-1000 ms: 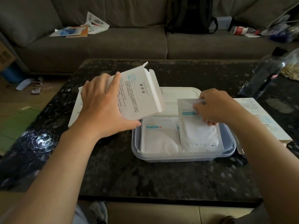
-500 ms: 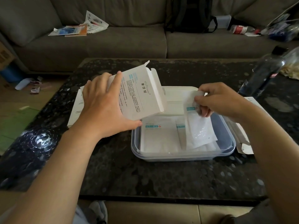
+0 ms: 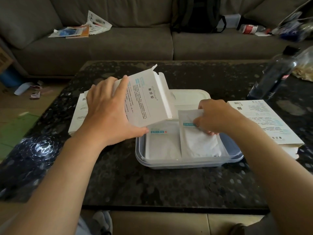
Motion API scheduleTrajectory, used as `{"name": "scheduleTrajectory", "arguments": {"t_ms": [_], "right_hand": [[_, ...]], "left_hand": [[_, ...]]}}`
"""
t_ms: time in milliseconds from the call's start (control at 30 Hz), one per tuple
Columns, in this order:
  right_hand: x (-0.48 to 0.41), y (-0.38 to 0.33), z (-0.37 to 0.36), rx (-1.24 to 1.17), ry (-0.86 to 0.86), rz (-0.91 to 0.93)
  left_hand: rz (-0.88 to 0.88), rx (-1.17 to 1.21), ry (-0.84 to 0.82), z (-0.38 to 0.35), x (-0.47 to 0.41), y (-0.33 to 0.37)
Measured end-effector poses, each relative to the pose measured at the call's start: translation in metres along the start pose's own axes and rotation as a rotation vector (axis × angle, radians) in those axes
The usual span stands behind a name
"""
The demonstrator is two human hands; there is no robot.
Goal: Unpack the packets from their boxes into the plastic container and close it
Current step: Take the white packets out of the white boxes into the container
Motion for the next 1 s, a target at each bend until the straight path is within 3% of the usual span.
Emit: {"name": "scheduleTrajectory", "arguments": {"t_ms": [100, 200, 467, 700, 1000], "right_hand": [[0.011, -0.014, 0.005, 0.218, 0.14, 0.127], [0.025, -0.033, 0.003, 0.249, 0.189, 0.225], [0.041, -0.035, -0.047, 0.137, -0.276, 0.267], [0.044, -0.02, -0.053, 0.233, -0.387, 0.21], [0.041, -0.014, -0.054, 0.256, -0.377, 0.199]], "left_hand": [[-0.012, -0.006, -0.005, -0.001, 0.0, 0.002], [-0.016, -0.001, -0.005, -0.001, 0.0, 0.005], [-0.033, -0.004, 0.004, -0.001, 0.001, 0.007], [-0.044, 0.006, 0.001, -0.003, 0.003, 0.011], [-0.036, 0.012, -0.003, -0.003, 0.003, 0.01]]}}
Point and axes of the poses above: each hand's wrist, its own x-axis away from the middle knuckle, its own z-axis out of the back of the hand, y = z × x, the point moved 7 cm from there along -x, towards the middle knuckle, and after that the axes turned 11 degrees about y, right-handed, at the moved point
